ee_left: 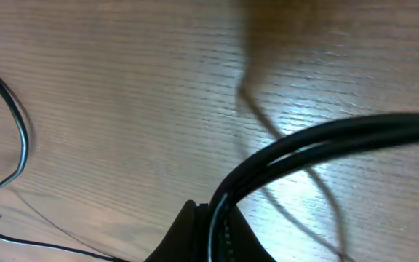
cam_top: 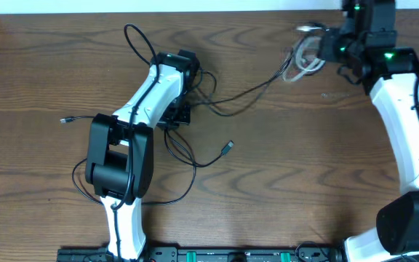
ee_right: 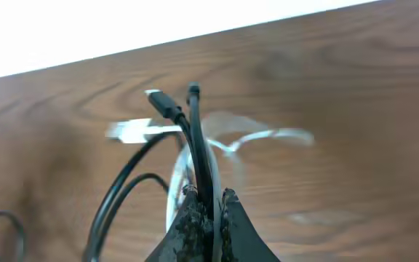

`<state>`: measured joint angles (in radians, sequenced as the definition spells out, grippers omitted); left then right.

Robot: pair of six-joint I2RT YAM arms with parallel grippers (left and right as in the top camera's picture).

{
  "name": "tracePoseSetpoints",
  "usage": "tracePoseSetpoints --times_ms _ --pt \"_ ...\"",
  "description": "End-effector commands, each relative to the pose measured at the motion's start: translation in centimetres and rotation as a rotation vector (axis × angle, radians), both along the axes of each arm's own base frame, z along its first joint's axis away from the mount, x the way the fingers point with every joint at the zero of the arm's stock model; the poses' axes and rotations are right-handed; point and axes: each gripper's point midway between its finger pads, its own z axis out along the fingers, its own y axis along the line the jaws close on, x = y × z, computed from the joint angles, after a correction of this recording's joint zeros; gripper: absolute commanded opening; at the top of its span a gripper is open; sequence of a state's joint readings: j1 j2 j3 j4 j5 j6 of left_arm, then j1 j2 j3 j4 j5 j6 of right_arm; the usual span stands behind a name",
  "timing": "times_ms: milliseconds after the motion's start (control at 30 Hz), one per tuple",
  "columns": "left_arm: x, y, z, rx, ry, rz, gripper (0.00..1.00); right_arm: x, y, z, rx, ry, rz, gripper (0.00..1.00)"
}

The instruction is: Untangle cables

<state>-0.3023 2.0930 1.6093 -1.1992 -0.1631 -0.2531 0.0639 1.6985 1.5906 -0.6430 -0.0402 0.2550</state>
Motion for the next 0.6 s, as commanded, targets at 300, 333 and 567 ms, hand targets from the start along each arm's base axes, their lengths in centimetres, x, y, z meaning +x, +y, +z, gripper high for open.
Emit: tracePoseSetpoints --times_ms 300,333,567 --pt "0.8 -1.8 12.5 -0.274 -0.349 -0.045 0.07 -0.1 -6.1 1.0 -0.094 -0.015 -0.169 0.01" --pt "0.8 -1.4 13.2 -0.262 -0.378 -0.041 0.07 -0.2 -6.3 1.0 -0.100 -0.013 -0.177 0.01" --pt "0.7 8.7 20.3 0.137 -0.752 0.403 0.07 -2.1 -10.1 0.1 -0.251 0.062 -0.327 0.01"
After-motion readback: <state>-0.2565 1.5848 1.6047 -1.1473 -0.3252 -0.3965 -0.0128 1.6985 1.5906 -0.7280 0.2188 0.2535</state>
